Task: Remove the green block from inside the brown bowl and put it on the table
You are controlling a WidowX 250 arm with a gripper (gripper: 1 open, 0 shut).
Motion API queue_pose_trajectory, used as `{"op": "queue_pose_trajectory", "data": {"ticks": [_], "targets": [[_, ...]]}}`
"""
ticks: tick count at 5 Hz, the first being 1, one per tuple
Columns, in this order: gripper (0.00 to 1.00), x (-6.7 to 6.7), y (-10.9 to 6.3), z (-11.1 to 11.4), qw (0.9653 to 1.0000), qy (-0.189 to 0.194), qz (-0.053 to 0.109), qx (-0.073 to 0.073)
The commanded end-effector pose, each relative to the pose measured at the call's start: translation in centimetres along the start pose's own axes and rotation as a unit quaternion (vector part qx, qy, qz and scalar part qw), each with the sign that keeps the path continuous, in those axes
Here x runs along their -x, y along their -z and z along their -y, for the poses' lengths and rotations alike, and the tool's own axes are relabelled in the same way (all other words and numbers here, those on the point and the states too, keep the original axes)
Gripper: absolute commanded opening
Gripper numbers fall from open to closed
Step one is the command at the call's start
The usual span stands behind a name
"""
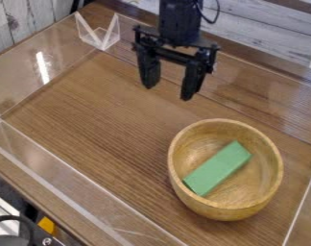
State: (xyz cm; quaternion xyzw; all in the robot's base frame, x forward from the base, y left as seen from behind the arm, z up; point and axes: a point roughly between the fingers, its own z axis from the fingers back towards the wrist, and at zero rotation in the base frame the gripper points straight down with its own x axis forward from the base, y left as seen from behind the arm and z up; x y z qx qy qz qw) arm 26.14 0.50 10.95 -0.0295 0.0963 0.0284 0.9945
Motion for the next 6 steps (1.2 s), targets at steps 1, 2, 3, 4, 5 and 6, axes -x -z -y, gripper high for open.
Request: {"op": "queue_pose_trajectory", "data": {"ticks": [1,2,3,4,5,6], "targets": [[1.0,0.5,-0.7,1.4,0.9988,0.039,0.028,0.0],[1.0,0.9,0.0,2.3,0.9973,0.07,0.023,-0.002],[1.0,1.0,0.3,3.4,0.9971,0.071,0.025,0.003],[1.0,1.1,0.5,4.5,0.9973,0.068,0.029,0.003],[1.0,1.6,1.0,6.5,0.9941,0.104,0.031,-0.001],[1.0,1.9,1.9,8.7,0.99,0.138,0.027,-0.004]]}}
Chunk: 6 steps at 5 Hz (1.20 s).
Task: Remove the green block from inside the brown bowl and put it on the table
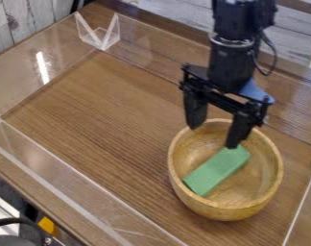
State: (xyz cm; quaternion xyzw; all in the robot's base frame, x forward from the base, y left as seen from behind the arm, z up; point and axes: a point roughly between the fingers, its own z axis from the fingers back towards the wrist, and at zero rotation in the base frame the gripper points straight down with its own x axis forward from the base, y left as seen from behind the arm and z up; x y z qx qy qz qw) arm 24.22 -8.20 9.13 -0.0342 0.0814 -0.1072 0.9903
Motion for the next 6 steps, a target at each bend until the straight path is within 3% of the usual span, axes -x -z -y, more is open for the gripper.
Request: {"op": "queue_pose_trajectory", "data": {"ticks": [1,2,5,6], "targets": [[1.0,0.2,-0.1,1.2,0.9998,0.015,0.013,0.001],[1.0,0.4,0.4,1.5,0.9996,0.027,0.01,0.0],[1.0,0.2,-0.1,2.3,0.9974,0.072,0.001,-0.002],[1.0,-0.7,1.1,1.9,0.9963,0.086,0.0,-0.003]]}}
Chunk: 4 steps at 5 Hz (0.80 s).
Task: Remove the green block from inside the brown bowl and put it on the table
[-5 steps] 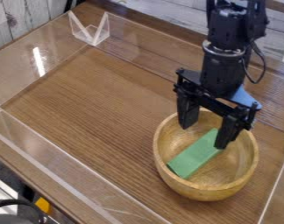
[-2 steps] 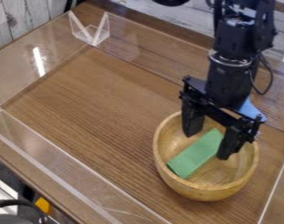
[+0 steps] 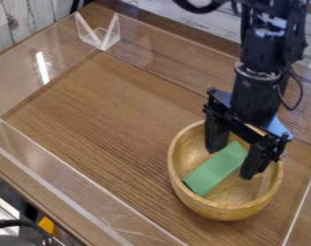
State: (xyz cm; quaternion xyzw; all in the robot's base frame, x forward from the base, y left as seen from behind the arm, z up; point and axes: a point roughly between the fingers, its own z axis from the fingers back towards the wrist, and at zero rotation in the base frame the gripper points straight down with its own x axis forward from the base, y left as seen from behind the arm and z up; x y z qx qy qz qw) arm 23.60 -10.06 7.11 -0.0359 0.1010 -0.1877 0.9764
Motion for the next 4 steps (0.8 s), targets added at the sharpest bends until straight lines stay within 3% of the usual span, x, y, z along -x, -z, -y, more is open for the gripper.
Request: {"op": "queue_pose_trajectory", "data": {"ticks": [1,3,4], "targets": [[1.0,-1.3,0.1,-0.7,0.9995,0.019,0.024,-0.007],[1.0,-1.3,0.3,-1.4,0.9969,0.072,0.024,-0.02],[0.0,-1.4,1.2,-1.6,0.9969,0.072,0.021,-0.021]]}}
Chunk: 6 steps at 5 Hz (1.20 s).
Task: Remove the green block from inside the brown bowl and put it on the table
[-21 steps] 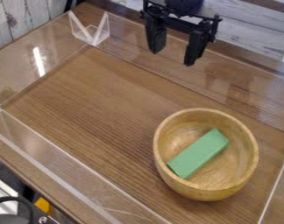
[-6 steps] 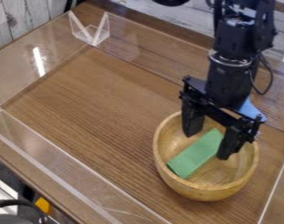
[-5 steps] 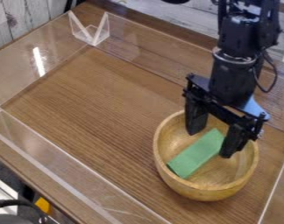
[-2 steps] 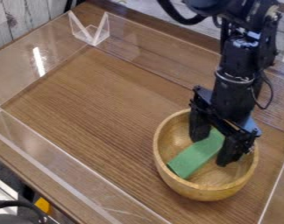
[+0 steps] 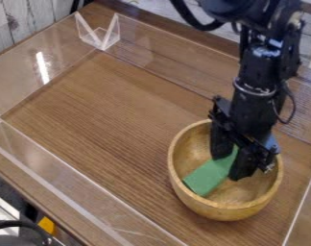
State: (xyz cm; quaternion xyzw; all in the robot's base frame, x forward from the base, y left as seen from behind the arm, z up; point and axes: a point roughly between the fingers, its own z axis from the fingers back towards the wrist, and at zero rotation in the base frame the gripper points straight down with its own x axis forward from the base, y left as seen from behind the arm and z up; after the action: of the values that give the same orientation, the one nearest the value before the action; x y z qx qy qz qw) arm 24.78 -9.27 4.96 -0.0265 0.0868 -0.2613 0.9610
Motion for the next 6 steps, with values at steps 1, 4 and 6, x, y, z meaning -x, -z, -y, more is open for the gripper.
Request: {"op": "queue_pose_trajectory", "data": {"ticks": [1,4,6], "targets": [[0.0,-0.1,-0.4,-0.4,0.9999,-0.003,0.014,-0.004],[0.0,1.5,-3.2,-3.2,0.9997,-0.008,0.024,-0.002],[1.0,2.6,-8.2,-3.2,0.9983,-0.036,0.046,0.0]]}}
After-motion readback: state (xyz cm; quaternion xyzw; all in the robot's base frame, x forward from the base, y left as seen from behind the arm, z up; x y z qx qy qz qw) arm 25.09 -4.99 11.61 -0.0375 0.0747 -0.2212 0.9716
